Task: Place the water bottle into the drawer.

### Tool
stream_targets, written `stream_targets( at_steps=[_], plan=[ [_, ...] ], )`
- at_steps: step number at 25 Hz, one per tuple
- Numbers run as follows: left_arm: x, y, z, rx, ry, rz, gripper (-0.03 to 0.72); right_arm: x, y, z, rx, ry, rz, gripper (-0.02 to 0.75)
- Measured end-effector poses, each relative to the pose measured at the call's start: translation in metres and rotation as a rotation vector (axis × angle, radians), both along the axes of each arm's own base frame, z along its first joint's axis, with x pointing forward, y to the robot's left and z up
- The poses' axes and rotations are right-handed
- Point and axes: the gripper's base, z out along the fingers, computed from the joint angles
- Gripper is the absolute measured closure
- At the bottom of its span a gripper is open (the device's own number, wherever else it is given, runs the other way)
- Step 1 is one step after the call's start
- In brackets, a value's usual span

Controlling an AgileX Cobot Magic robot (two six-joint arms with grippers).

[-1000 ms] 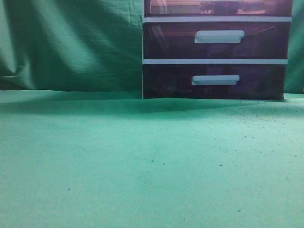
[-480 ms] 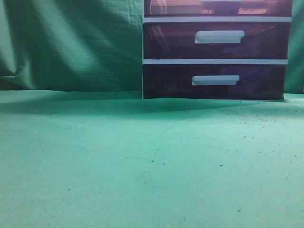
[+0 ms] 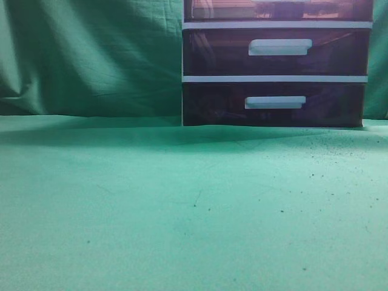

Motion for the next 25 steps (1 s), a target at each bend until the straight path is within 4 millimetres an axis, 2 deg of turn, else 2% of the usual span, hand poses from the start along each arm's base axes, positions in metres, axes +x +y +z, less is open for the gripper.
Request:
stream_targets(
  at_steps=[25],
  plan=[
    [-0.0001, -0.0001, 0.0001, -0.001, 0.000, -0.001, 0.688, 0.0002, -0.0005, 0.0002, 0.008, -0.007, -0.009, 0.738]
  ],
)
